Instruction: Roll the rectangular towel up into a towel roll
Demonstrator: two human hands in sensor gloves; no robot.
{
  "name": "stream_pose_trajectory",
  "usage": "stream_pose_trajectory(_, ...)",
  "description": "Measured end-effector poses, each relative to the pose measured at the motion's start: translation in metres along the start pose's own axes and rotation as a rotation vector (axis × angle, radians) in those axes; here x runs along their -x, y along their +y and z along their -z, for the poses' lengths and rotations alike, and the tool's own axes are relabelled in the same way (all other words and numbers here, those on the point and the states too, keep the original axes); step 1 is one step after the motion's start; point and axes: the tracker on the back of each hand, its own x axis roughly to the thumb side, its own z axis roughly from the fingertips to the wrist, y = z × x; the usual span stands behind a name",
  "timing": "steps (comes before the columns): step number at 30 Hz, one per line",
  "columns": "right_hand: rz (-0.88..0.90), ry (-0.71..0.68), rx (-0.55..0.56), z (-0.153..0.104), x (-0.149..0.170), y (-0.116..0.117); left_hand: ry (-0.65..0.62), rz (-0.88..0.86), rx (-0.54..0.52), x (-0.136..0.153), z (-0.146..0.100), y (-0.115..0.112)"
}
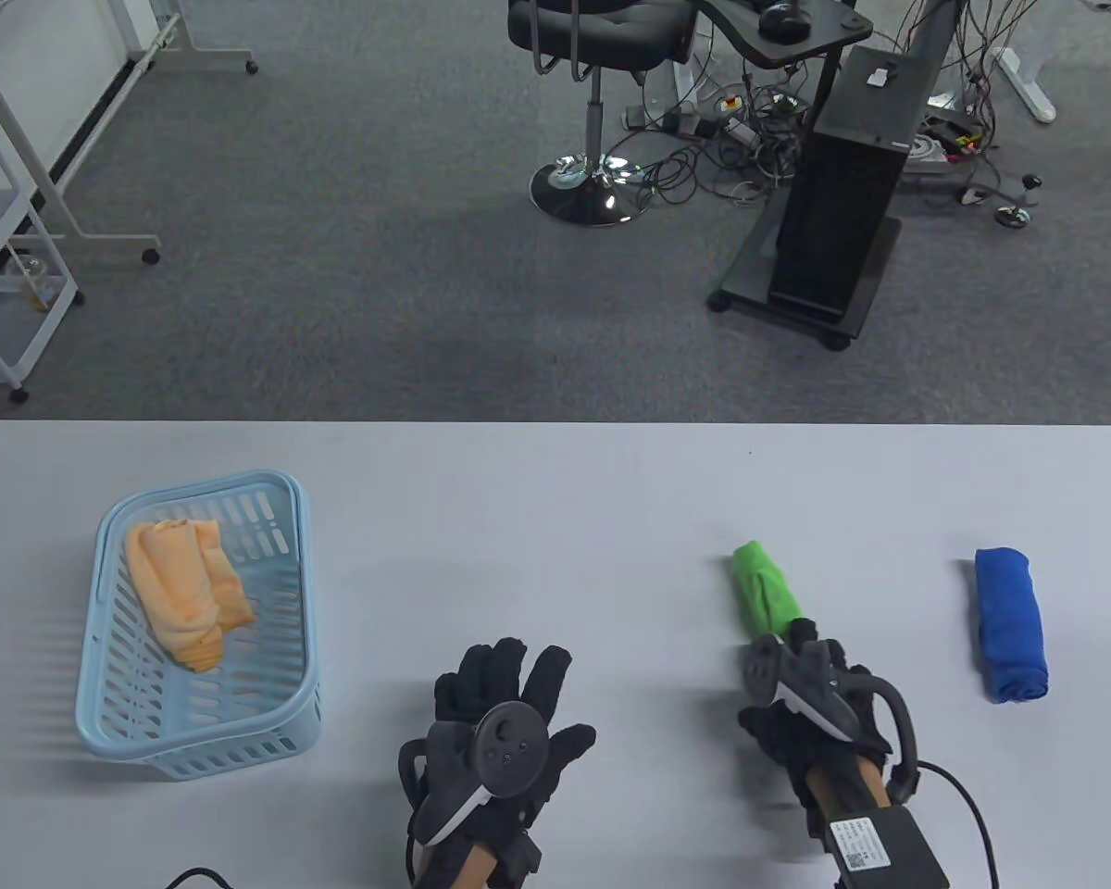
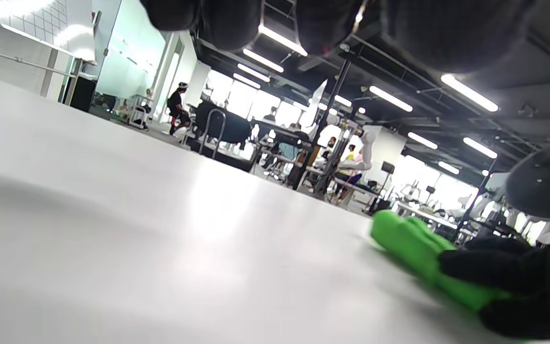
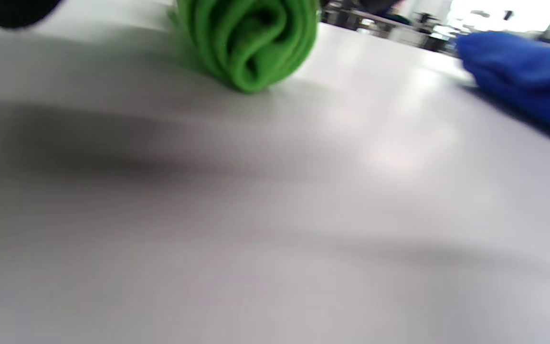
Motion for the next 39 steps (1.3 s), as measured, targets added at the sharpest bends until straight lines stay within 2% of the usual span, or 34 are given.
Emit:
stream_pose_trajectory(6, -0.04, 0.187, -0.043, 0.02, 0.062, 0.009, 0.028, 0.011, 0.047, 0.004, 0.005, -0.007)
stream_pose_trajectory(12, -0.003, 0.261, -0.079, 0.032, 0.095, 0.011, 0.047, 0.038, 0.088, 0.008, 0.007, -0.011)
stream_pose_trajectory(18, 0.011, 0.256, -0.077, 0.036, 0.1, 0.015, 0.064, 0.075, 0.122, 0.009, 0.008, -0.015)
stream_pose_trajectory(20, 0.05, 0.268, -0.015, 0.037, 0.102, 0.012, 0.071, 0.081, 0.126, 0.009, 0.008, -0.016)
stream_pose_trajectory(24, 0.033, 0.287, -0.066, 0.039, 0.107, 0.013, 0.074, 0.078, 0.128, 0.009, 0.007, -0.015)
stream_pose_trajectory(28, 0.041, 0.304, -0.055, 0.041, 0.111, 0.014, 0.067, 0.079, 0.126, 0.008, 0.008, -0.015)
stream_pose_trajectory(39, 0.053, 0.302, -0.021, 0.025, 0.104, -0.004, 0.039, 0.073, 0.124, 0.004, 0.006, -0.013)
